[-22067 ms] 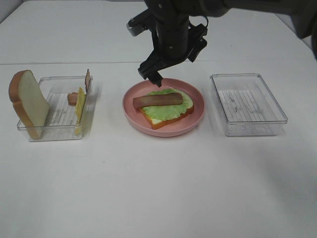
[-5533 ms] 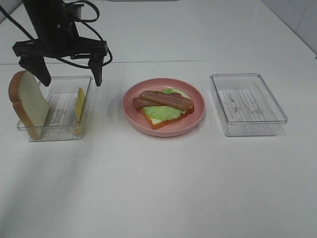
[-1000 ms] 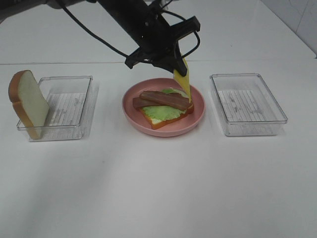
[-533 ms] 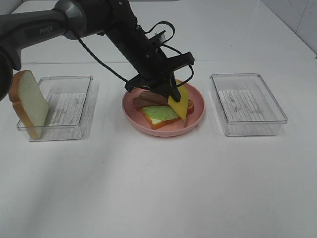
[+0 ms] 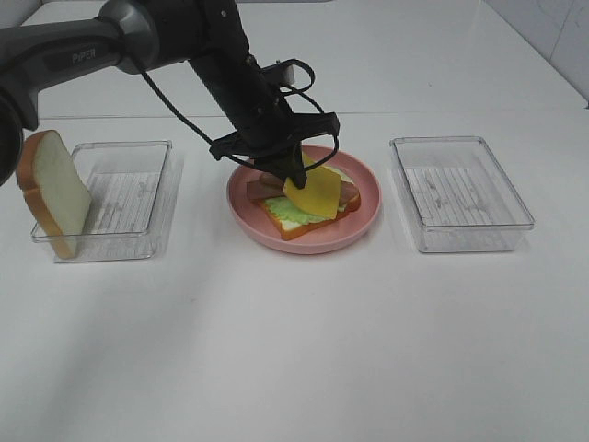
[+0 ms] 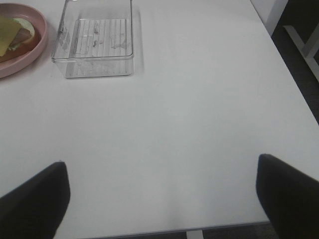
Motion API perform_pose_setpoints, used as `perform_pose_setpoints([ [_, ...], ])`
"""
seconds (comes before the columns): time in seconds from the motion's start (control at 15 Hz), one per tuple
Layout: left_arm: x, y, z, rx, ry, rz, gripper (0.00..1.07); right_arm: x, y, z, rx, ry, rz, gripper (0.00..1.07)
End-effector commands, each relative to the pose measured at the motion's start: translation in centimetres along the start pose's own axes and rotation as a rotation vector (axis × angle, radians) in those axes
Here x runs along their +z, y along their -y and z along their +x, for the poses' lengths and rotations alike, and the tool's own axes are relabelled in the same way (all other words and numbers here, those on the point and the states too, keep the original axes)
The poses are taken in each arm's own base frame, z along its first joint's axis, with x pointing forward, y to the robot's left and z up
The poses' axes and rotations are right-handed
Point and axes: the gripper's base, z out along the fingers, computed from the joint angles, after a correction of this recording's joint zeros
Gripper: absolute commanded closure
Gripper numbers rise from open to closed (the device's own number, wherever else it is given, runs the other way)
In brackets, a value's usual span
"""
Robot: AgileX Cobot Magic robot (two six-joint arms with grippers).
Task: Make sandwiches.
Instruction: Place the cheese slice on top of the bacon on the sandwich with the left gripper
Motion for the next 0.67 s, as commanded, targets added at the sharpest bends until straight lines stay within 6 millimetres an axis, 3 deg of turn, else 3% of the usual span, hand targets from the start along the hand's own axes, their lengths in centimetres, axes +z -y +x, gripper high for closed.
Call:
perform_pose_setpoints([
  [0.07,-0.17,-0.07,-0.23,0.000,0.023,-0.022,1.07,-0.25,0.06,0.20,-0.008,0.039,0.006,0.10],
  [0.27,-0.15,-0.13,-0.23,-0.002,0.024,-0.033,1.07,-0.25,0.06,0.20,-0.008,0.039,0.006,0.10],
  [0.33,-0.16,-0.21,-0.23,0.002,0.025,-0.042,1.02,-0.25,0.06,0.20,-0.008,0.039,0.006,0.10],
  [0.47,-0.20,-0.28,-0.05,-0.027,0.005,-0.051,0.63,-0.25,0.06,0.20,-0.008,0.039,0.006,0.10],
  [0.53,-0.40,-0.21,-0.07,-0.028,0.007,-0.053,0.33,-0.25,0.06,0.20,-0.008,0.039,0.006,0.10],
  [0.67,-0.97,0.04,-0.19,-0.027,0.019,-0.050,0.05,-0.25,0.06,0.20,-0.008,0.039,0.006,0.10],
])
